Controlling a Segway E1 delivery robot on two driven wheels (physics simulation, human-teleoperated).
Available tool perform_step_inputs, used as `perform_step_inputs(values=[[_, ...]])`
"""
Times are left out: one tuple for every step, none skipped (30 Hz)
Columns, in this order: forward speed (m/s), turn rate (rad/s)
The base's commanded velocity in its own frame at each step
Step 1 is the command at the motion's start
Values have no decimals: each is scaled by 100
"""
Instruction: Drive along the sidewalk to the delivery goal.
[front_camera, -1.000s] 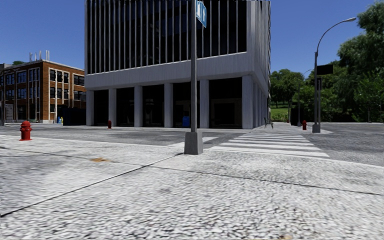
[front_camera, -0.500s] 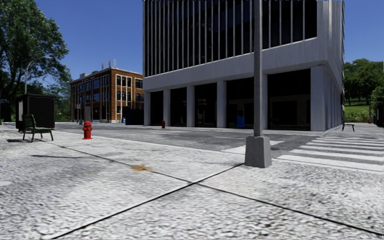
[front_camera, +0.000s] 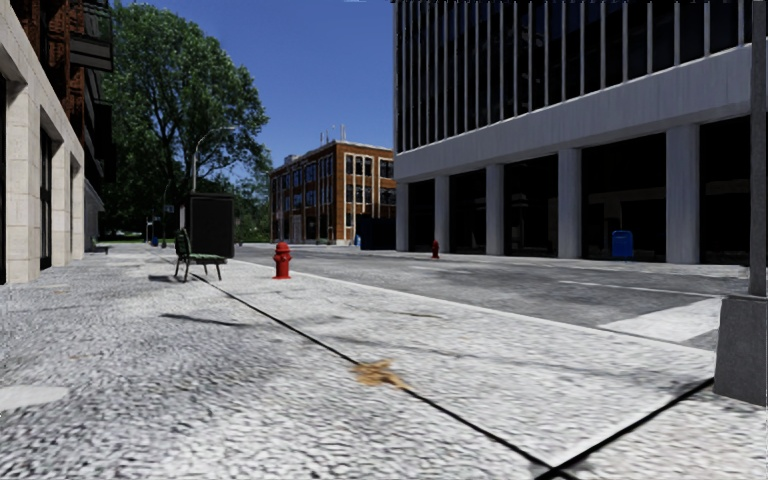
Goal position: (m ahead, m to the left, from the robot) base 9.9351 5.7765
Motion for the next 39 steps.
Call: perform_step_inputs(values=[[200,67],[200,67],[200,67],[200,67],[200,67],[200,67],[200,67],[200,67],[200,67],[200,67],[200,67],[200,67],[200,67],[200,67],[200,67],[200,67],[200,67],[200,67],[200,67],[200,67],[200,67],[200,67],[200,67],[200,67],[200,67],[200,67],[200,67],[200,67],[200,67],[200,67],[200,67],[200,61],[200,0],[200,0],[200,0],[200,0],[200,0],[200,0],[200,0]])
